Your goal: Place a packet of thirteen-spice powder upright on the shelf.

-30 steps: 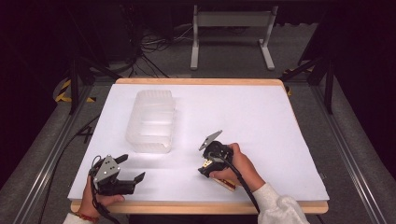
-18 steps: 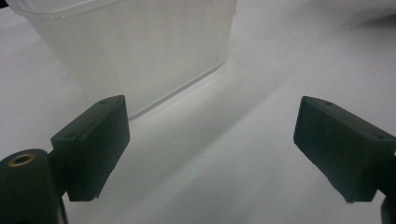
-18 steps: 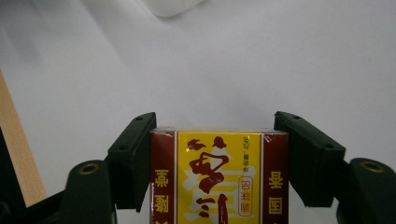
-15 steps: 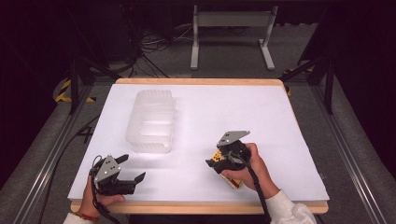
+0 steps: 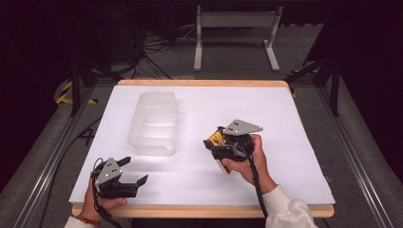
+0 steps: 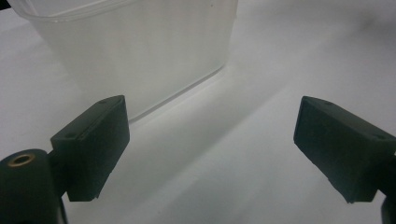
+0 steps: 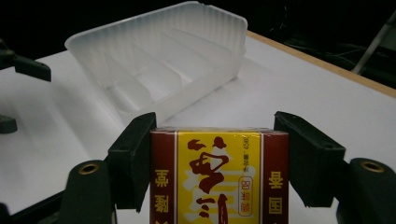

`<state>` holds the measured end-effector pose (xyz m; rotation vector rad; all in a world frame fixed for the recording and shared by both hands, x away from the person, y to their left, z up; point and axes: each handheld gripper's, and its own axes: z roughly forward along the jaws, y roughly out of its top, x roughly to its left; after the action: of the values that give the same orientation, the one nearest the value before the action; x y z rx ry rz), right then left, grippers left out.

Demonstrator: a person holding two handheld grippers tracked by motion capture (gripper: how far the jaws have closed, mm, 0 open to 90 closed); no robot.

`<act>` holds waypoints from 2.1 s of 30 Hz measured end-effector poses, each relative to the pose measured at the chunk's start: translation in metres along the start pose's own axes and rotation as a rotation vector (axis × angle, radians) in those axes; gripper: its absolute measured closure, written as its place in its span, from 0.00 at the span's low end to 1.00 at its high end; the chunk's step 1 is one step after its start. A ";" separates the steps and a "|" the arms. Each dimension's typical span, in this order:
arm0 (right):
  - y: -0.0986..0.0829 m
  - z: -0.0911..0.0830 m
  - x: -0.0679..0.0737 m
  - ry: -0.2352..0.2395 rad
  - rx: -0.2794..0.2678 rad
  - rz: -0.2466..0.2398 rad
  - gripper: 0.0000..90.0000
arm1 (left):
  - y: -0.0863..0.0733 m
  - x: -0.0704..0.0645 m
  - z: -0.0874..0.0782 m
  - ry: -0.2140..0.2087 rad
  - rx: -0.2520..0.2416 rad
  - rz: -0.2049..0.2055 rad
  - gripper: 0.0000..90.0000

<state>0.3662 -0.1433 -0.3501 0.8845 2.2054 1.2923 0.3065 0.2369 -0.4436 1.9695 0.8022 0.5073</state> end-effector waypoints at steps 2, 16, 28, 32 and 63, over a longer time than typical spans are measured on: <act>0.002 0.003 0.001 0.003 -0.016 0.001 0.37 | 0.000 0.000 0.000 0.000 0.000 0.000 0.12; 0.055 0.071 0.022 -0.030 -0.141 -0.020 0.37 | -0.001 0.003 -0.002 -0.018 -0.023 -0.027 0.12; 0.095 0.137 0.034 -0.026 -0.213 -0.019 0.37 | -0.004 0.005 -0.006 -0.032 -0.041 -0.034 0.12; 0.101 0.156 0.036 -0.052 -0.229 0.002 0.37 | -0.006 0.006 -0.008 -0.037 -0.045 -0.039 0.12; 0.097 0.219 0.035 -0.149 -0.259 0.168 0.37 | -0.012 0.008 -0.019 -0.031 -0.070 -0.055 0.12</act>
<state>0.5122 0.0484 -0.3691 1.0425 1.8318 1.4966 0.2962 0.2588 -0.4445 1.8818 0.8067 0.4655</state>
